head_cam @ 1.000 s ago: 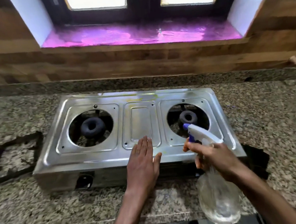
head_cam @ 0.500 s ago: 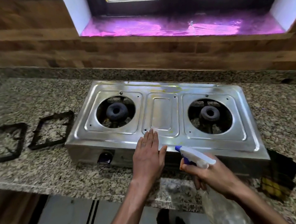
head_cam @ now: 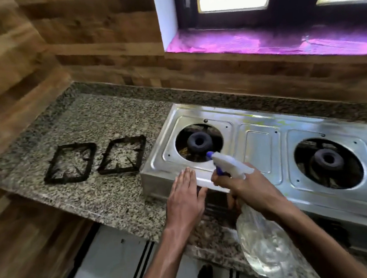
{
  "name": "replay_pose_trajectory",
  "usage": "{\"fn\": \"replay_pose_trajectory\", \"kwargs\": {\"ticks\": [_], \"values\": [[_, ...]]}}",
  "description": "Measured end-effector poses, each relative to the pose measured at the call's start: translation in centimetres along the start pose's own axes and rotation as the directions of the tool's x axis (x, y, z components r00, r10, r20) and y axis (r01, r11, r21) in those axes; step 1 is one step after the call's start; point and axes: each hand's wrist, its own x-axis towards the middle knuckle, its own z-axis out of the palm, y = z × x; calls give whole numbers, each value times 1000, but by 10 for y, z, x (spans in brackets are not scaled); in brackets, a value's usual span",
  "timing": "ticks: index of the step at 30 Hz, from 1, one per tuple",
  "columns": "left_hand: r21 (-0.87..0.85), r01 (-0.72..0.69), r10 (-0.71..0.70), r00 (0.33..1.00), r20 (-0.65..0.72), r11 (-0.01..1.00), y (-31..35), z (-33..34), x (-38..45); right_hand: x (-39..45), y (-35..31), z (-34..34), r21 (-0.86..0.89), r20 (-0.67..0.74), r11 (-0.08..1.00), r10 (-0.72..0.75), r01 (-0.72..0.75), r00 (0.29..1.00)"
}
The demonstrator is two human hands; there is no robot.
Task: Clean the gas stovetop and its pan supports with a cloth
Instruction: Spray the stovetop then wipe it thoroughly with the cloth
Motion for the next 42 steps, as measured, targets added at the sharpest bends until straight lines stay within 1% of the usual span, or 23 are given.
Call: {"fn": "replay_pose_trajectory", "kwargs": {"ticks": [3, 6, 7, 9, 11, 14, 17, 22, 25, 27, 29, 32, 34, 36, 38, 40, 42], "values": [[4, -78, 78, 996, 48, 997, -3, 2, 9, 20, -12, -4, 86, -142, 996, 16, -4, 990], [45, -171, 169, 984, 60, 984, 9, 8, 19, 25, -13, -20, 143, -312, 989, 68, -23, 948], [48, -210, 208, 977, 51, 976, 15, 10, 21, 24, -11, -26, 152, -353, 988, 85, -33, 932], [-3, -288, 288, 956, 50, 957, 28, 16, 26, 18, -3, -35, 154, -419, 985, 132, -73, 898], [-33, -353, 354, 934, 37, 935, 42, 20, 26, 10, 6, -40, 153, -451, 982, 173, -115, 876], [-59, -434, 436, 899, 32, 899, 61, 26, 27, -6, 25, -49, 197, -554, 961, 272, -194, 786], [-61, -506, 508, 860, 35, 860, 77, 32, 28, -26, 41, -56, 245, -605, 937, 347, -247, 717], [-107, -587, 592, 805, 23, 802, 103, 42, 33, -64, 52, -61, 338, -671, 927, 360, -165, 648], [-160, -643, 652, 758, 1, 749, 122, 46, 32, -94, 66, -77, 347, -716, 934, 322, -83, 619], [-224, -669, 681, 732, -34, 708, 134, 48, 28, -115, 77, -92, 354, -768, 933, 326, -59, 551], [-291, -678, 689, 720, -77, 675, 155, 49, 22, -140, 88, -113, 352, -833, 936, 327, -29, 446], [-383, -687, 699, 703, -136, 617, 193, 45, 6, -180, 103, -149, 270, -921, 963, 259, -3, 290], [-437, -701, 712, 681, -173, 564, 224, 43, -7, -206, 113, -173, 210, -957, 978, 204, 5, 206], [-459, -727, 740, 644, -195, 511, 260, 44, -21, -230, 128, -200, 183, -977, 983, 182, -5, 115], [-465, -759, 786, 588, -189, 456, 294, 51, -36, -251, 150, -229, 199, -980, 980, 199, 13, 25], [-452, -789, 832, 532, -161, 417, 338, 70, -53, -276, 181, -267, 217, -976, 976, 217, 28, -10], [-443, -787, 849, 519, -102, 428, 377, 92, -66, -296, 205, -303, 216, -976, 976, 216, -3, -34]]}}
